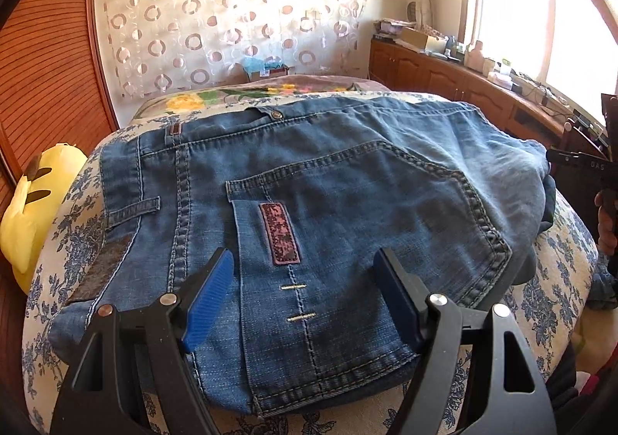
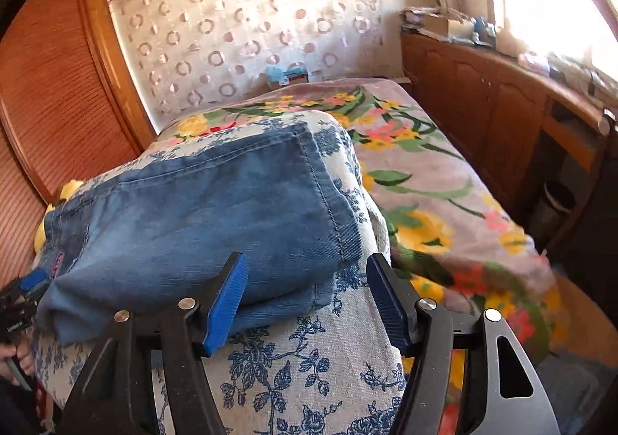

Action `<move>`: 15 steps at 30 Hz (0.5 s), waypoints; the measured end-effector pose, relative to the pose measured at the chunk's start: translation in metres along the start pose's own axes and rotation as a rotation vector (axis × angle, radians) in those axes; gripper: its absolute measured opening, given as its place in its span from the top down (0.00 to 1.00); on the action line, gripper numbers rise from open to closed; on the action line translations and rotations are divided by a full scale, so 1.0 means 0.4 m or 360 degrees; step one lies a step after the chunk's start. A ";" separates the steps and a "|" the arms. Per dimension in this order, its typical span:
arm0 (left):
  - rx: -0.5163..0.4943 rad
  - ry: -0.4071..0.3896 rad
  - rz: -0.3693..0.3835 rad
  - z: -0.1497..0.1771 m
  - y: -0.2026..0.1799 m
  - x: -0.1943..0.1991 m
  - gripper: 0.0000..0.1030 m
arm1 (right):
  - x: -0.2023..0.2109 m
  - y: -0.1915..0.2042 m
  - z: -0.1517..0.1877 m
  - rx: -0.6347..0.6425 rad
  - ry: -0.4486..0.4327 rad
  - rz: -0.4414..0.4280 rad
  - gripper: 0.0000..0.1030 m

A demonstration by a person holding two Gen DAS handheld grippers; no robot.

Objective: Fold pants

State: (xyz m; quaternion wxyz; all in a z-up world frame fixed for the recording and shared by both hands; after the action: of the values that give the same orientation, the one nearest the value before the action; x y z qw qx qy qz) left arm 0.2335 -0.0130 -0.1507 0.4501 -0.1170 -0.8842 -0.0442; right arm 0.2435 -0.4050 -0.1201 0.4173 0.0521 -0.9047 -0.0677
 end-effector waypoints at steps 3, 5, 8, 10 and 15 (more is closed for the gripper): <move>0.0013 -0.0019 -0.0008 0.000 0.003 0.004 0.26 | -0.012 0.007 -0.010 -0.0032 0.0019 -0.0055 0.36; 0.0021 -0.0037 -0.0010 0.003 0.006 0.010 0.26 | -0.018 0.005 -0.011 -0.0056 0.0046 -0.0079 0.36; 0.0028 -0.0049 -0.0015 0.008 0.009 0.015 0.26 | -0.032 0.008 -0.012 -0.0102 0.0069 -0.0110 0.36; 0.0024 -0.0052 -0.0015 0.008 0.010 0.015 0.26 | -0.040 0.008 -0.017 -0.0116 0.0079 -0.0112 0.36; 0.0019 -0.0056 -0.0014 0.007 0.007 0.016 0.26 | -0.046 0.012 -0.027 -0.0145 0.0081 -0.0094 0.52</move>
State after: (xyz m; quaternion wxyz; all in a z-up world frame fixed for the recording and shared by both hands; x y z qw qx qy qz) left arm 0.2282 -0.0087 -0.1472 0.4350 -0.1112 -0.8927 -0.0390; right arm 0.2633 -0.3984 -0.1263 0.4401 0.0615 -0.8878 -0.1196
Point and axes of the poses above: each gripper's, at about its wrist camera, not at the fingertips, and x roughly against the way its jaws point, y to its left, z to its underside, the point moved 10 cm from there along -x, roughly the way its jaws point, and after that the axes turned 13 degrees about y, right-handed, at the moved point
